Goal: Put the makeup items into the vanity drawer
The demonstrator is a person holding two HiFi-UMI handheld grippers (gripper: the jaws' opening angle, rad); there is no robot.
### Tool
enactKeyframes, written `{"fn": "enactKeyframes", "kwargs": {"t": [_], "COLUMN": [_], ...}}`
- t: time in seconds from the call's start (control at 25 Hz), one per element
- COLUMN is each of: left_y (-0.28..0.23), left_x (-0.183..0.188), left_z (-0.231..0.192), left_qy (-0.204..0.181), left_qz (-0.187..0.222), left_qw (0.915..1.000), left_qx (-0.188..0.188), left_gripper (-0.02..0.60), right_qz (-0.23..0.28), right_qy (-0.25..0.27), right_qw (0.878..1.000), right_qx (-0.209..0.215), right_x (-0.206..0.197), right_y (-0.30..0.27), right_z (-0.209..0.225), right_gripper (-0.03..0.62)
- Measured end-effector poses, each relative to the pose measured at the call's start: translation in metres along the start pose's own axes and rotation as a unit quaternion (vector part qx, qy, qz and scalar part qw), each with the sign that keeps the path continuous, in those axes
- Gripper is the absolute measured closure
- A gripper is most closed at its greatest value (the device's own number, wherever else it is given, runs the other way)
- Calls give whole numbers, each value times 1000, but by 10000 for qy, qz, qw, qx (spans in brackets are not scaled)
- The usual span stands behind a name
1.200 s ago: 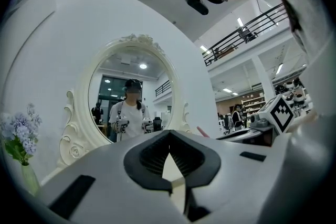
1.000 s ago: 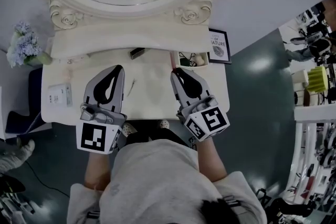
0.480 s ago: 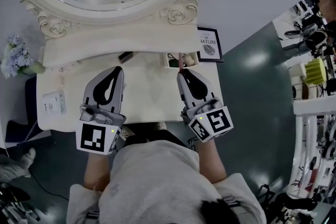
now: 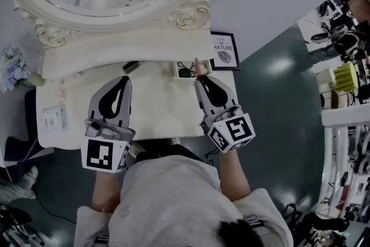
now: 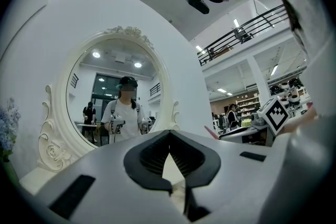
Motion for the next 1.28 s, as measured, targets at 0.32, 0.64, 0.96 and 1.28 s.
{"fn": "enactKeyframes", "kwargs": {"t": [0.32, 0.64, 0.96, 1.28], "left_y": [-3, -1, 3, 12], "left_x": [-4, -5, -5, -5], "left_z": [1, 0, 1, 3], "left_qy": [-52, -33, -38, -70], "left_qz": [-140, -106, -126, -170], "left_qw": [9997, 9986, 9965, 9927], "left_qx": [175, 522, 826, 1192], "left_gripper": [568, 568, 568, 568], "right_qz": [-649, -1307, -2093, -2843], "right_qy": [418, 1278, 2339, 3296], "right_qw": [9968, 9806, 9408, 8808], "right_qx": [215, 701, 1280, 1863], "right_x": [-24, -39, -58, -77], "right_y": [-10, -29, -48, -70], "right_z": [14, 30, 37, 50], "right_gripper": [537, 537, 537, 537]}}
Point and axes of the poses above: the fingertips, and each gripper's own axes: y backward along the fingers, z to its right, x out of its top, the point moved 8 cm from there along y, backward along the fingers, and after that the axes turned 5 degrees about y, right-handed, at the moved point
